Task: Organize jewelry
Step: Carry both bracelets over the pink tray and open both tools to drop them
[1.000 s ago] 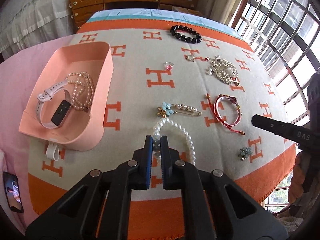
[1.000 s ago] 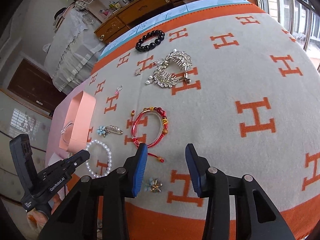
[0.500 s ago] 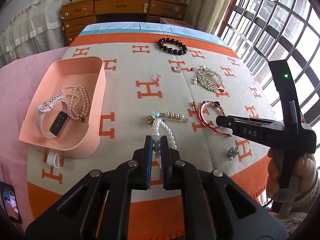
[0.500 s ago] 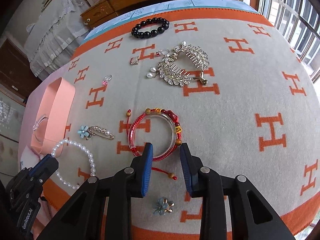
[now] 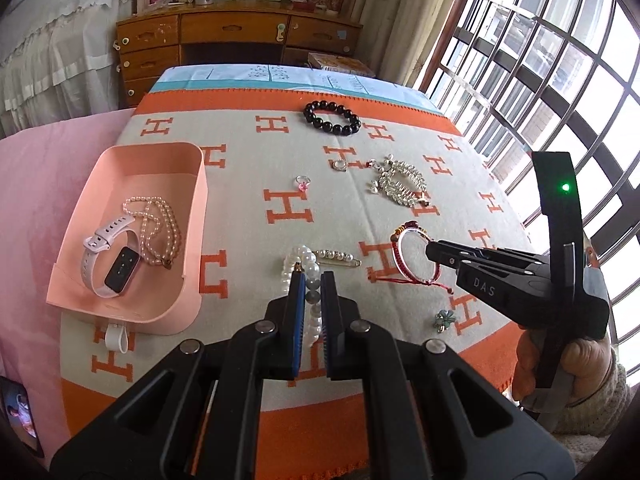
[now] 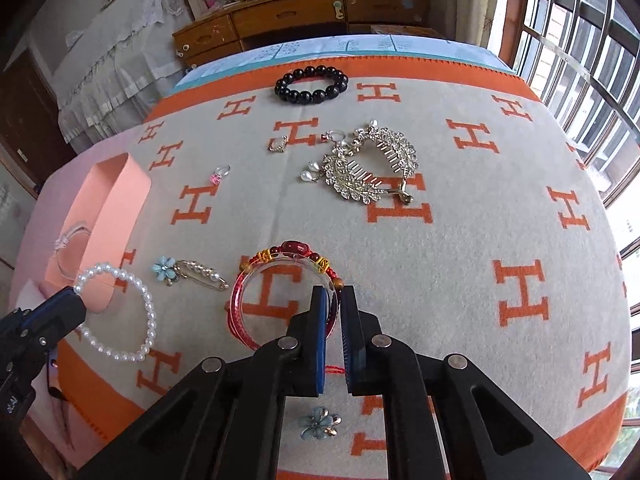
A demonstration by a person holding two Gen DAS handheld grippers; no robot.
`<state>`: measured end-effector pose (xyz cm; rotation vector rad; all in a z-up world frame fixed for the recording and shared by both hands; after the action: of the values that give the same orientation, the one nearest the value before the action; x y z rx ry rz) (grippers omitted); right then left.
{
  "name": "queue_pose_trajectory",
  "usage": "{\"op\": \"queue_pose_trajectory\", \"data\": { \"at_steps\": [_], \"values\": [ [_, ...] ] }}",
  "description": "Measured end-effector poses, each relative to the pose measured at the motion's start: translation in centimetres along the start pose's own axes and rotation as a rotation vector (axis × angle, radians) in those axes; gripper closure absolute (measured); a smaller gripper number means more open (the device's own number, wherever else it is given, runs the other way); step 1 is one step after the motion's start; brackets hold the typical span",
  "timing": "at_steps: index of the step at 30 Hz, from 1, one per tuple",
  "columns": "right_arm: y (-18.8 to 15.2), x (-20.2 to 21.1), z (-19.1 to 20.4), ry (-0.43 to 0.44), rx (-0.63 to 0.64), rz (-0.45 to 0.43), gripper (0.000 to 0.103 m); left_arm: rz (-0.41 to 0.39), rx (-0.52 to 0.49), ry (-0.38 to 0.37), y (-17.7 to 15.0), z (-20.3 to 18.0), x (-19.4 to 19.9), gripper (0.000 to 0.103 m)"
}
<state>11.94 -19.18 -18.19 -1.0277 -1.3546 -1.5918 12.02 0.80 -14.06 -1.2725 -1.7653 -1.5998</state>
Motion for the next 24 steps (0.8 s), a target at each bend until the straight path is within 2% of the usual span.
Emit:
{"op": "queue_pose_trajectory", "data": {
  "at_steps": [9, 12, 18, 24],
  "values": [
    [3.5, 7.7, 4.8, 0.117, 0.086, -0.166, 0.096, -0.171, 0.027, 0.062, 4.6, 2.1, 6.0, 0.098],
    [5.0, 9.5, 7.1, 0.158, 0.119, -0.215, 0.096, -0.2, 0.038, 0.092, 5.8, 3.2, 7.2, 0.098],
    [7.1, 10.1, 11.6, 0.211, 0.183, -0.221, 0.096, -0.149, 0.09, 0.091, 6.0, 6.5, 6.1, 0.098],
    [8.0, 9.0, 15.7, 0.255, 0.241, -0.195, 0.096, -0.064, 0.131, 0.142, 4.9, 10.4, 2.1, 0.098]
  ]
}}
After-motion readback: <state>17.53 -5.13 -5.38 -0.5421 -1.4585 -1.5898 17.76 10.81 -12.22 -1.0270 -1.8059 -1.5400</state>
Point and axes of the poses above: each gripper's, at about its wrist camera, not at the fingertips, and x roughly against the way its jaws point, z to its left, y to its top, the point moved 5 cm from there along -x, roughly the way its jaws point, and after that the axes turned 4 degrees about z, right-handed, at the moved point
